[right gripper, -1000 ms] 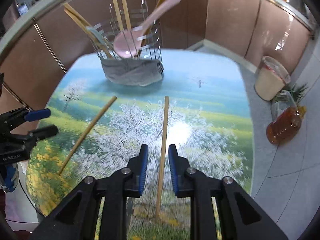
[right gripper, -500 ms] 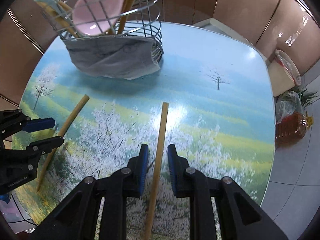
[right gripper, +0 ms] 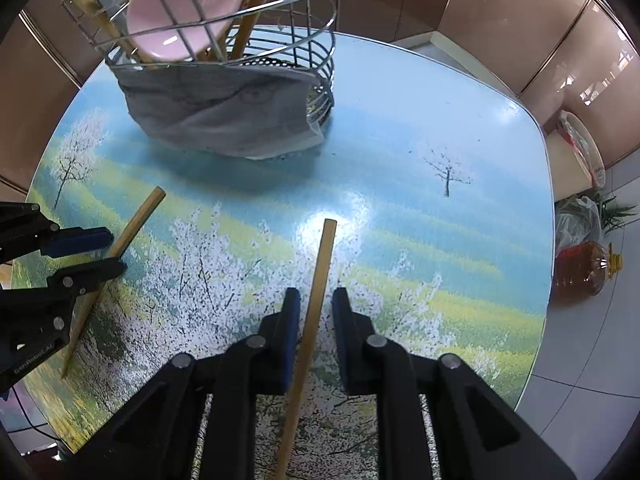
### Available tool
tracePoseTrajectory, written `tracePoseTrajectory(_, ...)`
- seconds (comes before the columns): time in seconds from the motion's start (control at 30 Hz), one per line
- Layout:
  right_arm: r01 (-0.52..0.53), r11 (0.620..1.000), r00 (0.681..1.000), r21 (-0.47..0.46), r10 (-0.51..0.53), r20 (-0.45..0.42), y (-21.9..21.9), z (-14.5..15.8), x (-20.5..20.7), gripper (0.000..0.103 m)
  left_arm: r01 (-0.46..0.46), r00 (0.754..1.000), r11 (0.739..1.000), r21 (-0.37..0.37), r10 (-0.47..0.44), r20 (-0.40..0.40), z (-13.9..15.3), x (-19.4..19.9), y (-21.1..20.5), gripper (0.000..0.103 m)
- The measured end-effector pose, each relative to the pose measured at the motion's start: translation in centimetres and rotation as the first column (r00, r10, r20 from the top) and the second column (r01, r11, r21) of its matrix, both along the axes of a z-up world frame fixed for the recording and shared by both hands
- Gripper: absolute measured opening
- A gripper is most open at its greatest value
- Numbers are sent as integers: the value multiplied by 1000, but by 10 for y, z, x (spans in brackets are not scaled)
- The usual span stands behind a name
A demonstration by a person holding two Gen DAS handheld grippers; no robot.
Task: Organize utensils
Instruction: 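Lower the left tool and close on a bamboo chopstick while the right tool closes on another, then lift the left tool's chopstick over the wire holder while the right tool carries its own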
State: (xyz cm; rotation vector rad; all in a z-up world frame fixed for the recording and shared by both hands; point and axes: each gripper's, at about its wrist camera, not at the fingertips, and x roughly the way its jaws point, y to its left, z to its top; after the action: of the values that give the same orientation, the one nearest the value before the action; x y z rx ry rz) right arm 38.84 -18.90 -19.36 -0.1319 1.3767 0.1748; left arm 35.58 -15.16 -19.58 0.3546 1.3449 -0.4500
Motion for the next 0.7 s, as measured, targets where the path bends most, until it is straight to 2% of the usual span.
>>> tracePoseTrajectory(0.13,-12,1000,1000,-3,12,-19,1,-1,2,7,4,1000,1000,11,-3,-28,2,11,-7,7)
tracePoseTrajectory(0.2,-21,1000,1000,-3,20,-24,2,0,2,6,3,999,1000,14,-2,-32,2,12,-10,7)
tracePoseTrajectory(0.33,-20,999,1000,27,20,-4,4,0,-4,6,-2,1000,1000,-17,2,0,5,7,-12,6)
tracePoseTrajectory(0.53,-50,993,991,109,35,132,1,29,-36,6,3,991,993,-119,13,134,35,-23,5,6)
tracePoseTrajectory(0.7,-67,979,958,195,9,285,-3,69,-77,6,-5,966,975,-223,62,249,71,-52,26,6)
